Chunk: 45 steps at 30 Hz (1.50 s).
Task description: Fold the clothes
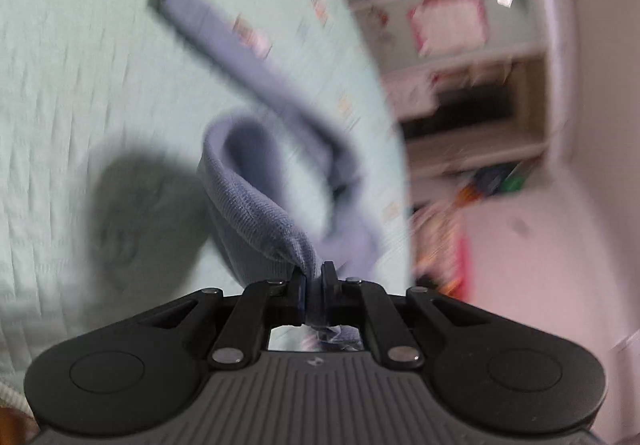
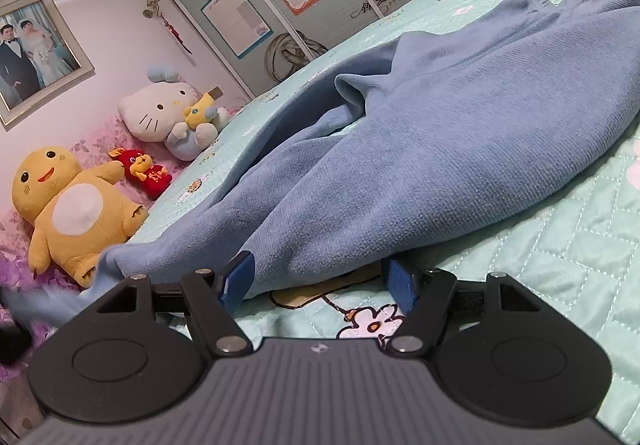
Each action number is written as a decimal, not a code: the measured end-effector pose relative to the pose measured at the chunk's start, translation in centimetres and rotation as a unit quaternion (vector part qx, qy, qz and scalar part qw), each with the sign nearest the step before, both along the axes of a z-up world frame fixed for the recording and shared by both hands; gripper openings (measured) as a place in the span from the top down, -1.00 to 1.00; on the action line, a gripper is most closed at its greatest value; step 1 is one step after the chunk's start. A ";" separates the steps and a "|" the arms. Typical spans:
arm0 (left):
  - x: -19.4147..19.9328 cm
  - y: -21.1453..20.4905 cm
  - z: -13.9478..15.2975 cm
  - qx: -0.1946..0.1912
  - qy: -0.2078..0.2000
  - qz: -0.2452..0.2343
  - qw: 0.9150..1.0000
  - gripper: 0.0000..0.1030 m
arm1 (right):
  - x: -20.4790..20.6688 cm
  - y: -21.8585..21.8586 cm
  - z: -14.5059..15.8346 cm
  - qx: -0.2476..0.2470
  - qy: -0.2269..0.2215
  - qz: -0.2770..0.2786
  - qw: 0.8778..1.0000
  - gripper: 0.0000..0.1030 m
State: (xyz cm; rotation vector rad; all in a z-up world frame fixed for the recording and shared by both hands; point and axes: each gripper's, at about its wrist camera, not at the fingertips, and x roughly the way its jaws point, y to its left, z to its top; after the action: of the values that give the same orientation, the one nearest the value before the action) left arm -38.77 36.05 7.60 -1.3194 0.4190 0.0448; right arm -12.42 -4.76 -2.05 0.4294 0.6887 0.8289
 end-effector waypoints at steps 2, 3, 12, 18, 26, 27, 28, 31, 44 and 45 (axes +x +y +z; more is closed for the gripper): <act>-1.1 2.6 1.6 -0.011 -0.027 0.037 0.999 0.90 | 0.0 0.0 0.0 0.001 0.000 0.000 1.000 -0.37; -1.4 3.7 2.1 -0.015 -0.035 0.055 0.998 0.90 | 0.0 0.0 0.0 0.001 0.000 0.000 1.000 -0.37; -2.5 11.4 -1.0 -0.041 0.023 0.225 0.973 0.59 | 0.2 -0.3 -0.1 0.008 0.003 0.001 1.000 -0.37; -3.8 8.8 -3.6 0.018 0.059 0.176 0.982 0.31 | 0.2 -0.3 0.0 0.012 0.006 0.002 1.000 -0.37; -0.1 -0.1 -8.7 0.038 0.116 0.052 0.991 -0.04 | 0.1 -0.3 0.0 0.016 0.007 0.001 1.000 -0.37; 0.5 -0.7 -9.5 0.033 0.118 0.054 0.991 -0.04 | 0.1 -0.3 0.0 0.017 0.007 0.001 1.000 -0.37; 1.2 -1.3 -10.2 0.028 0.121 0.057 0.991 -0.04 | 0.1 -0.3 0.0 0.017 0.007 0.001 1.000 -0.37; 2.7 -2.4 -10.7 0.041 0.117 0.073 0.990 -0.06 | 0.2 -0.4 -0.1 0.020 0.008 0.002 1.000 -0.37; 6.3 -4.6 -9.3 0.055 0.092 0.052 0.993 -0.02 | 0.3 -0.8 -0.2 0.032 0.012 0.004 0.999 -0.38; 6.6 -4.7 -9.3 0.057 0.094 0.053 0.993 0.01 | 0.3 -0.8 -0.2 0.034 0.013 0.004 0.999 -0.39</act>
State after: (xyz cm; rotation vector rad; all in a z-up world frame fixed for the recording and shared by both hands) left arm -32.12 31.38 -1.74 -1.2273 0.4978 0.2792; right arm -12.13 -5.55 -2.21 0.4992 0.6880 0.8582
